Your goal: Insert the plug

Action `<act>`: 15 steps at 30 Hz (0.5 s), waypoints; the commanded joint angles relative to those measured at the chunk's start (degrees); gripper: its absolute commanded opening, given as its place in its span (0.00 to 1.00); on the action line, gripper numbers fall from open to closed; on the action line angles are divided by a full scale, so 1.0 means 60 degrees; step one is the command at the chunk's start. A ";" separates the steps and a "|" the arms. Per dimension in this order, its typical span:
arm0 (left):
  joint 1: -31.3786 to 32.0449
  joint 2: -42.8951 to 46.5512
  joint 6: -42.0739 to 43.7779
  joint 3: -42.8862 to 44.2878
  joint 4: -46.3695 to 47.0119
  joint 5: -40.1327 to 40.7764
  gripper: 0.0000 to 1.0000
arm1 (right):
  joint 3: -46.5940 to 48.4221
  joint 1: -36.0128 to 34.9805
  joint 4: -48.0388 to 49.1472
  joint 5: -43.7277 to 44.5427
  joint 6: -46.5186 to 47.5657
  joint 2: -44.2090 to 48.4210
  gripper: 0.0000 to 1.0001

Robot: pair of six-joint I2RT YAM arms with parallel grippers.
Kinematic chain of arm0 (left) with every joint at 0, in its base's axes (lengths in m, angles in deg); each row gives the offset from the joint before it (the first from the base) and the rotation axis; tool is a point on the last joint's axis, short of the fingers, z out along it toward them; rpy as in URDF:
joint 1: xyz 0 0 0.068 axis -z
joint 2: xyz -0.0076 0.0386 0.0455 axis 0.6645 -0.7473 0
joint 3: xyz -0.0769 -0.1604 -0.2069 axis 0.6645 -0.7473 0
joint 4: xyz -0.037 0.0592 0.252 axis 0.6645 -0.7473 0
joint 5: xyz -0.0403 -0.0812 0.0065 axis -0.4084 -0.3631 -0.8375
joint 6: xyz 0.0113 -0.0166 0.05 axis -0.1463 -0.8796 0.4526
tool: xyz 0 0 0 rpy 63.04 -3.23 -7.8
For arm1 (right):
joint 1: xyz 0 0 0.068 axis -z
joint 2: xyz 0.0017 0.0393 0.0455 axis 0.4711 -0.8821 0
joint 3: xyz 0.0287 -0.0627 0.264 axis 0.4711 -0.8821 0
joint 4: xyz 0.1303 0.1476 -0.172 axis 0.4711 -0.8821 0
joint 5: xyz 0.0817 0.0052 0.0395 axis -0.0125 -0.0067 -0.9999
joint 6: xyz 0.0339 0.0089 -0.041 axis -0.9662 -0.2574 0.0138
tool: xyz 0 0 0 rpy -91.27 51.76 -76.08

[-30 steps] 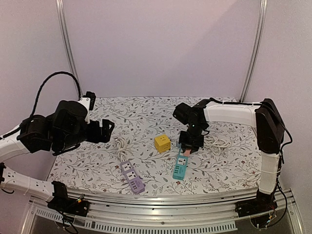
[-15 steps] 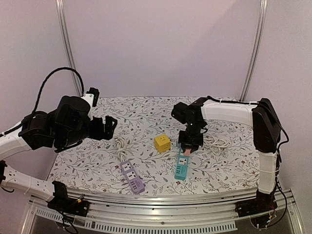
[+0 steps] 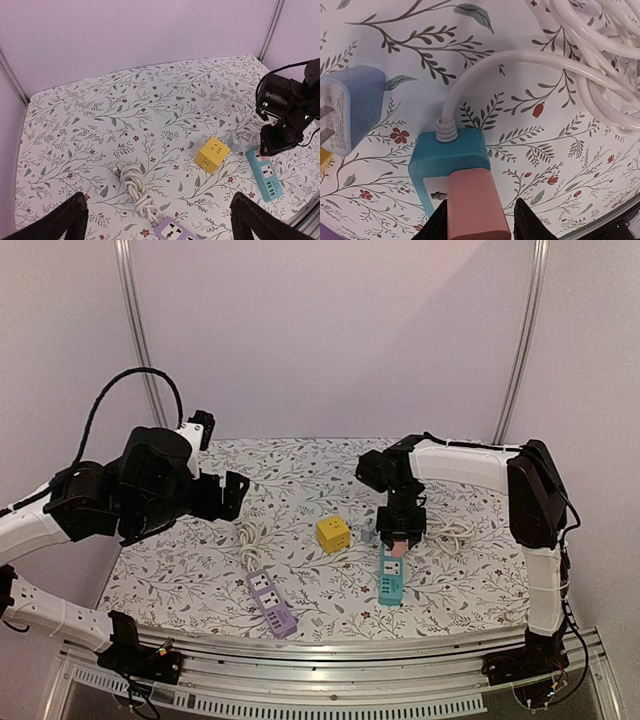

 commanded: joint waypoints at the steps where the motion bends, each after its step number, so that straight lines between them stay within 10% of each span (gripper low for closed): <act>1: -0.0111 -0.0623 0.0474 0.0394 0.0349 -0.0305 0.99 | 0.0847 0.0080 -0.0210 0.0394 0.0211 0.0309 0.42; 15: -0.0305 -0.4533 0.1508 0.3000 0.1099 -0.2690 0.99 | 0.1918 0.0930 -0.0642 0.0648 0.0473 0.2067 0.67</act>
